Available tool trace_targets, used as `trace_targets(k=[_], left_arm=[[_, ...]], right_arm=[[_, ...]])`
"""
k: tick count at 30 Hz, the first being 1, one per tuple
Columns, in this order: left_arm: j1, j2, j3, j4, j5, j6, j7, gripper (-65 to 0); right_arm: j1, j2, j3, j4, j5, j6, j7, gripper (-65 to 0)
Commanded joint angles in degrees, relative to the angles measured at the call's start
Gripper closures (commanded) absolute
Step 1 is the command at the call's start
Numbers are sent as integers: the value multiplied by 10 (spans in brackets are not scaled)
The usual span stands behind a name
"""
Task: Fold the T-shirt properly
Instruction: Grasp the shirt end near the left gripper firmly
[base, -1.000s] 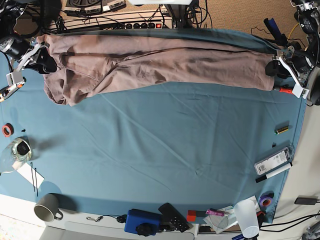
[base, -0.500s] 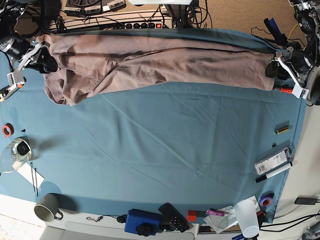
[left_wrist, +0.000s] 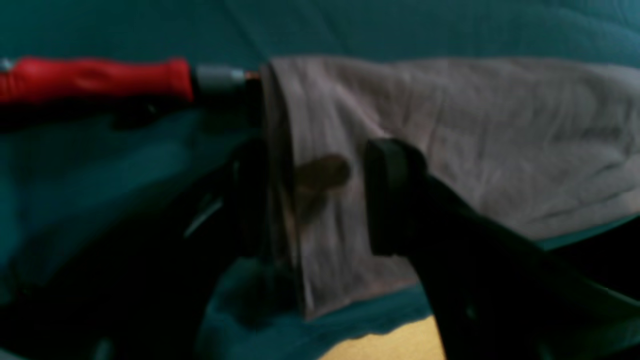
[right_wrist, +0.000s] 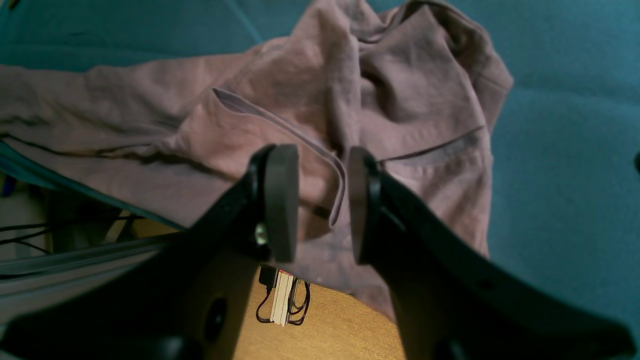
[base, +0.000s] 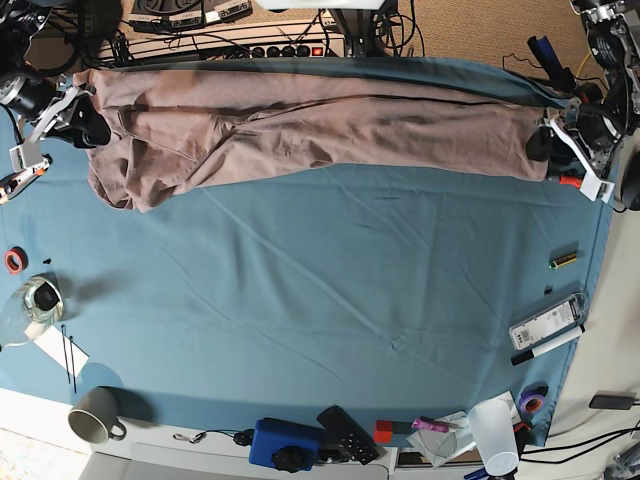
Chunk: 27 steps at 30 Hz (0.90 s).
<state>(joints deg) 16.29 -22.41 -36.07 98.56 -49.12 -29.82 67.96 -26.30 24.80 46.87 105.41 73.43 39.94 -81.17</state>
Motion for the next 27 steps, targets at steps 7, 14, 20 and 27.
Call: trace_targets(k=[7,14,20,27], left_arm=[[-23,-13,-4,10,-10,14,1,-294],[-30,-23,-4,23,-21,13,2,-294],[-33,-51,-5,56,-21,15,6,-294],[-33,-57,-4,72,-23,15,6,-294]], right_arm=[[7,14,7,9,11,1,12,-176],[8,16,7,9,11,1,12,-176],[8,15,7,9,-21,1,12,-176],[7,14,-37,-4,-65,1,12,-176]])
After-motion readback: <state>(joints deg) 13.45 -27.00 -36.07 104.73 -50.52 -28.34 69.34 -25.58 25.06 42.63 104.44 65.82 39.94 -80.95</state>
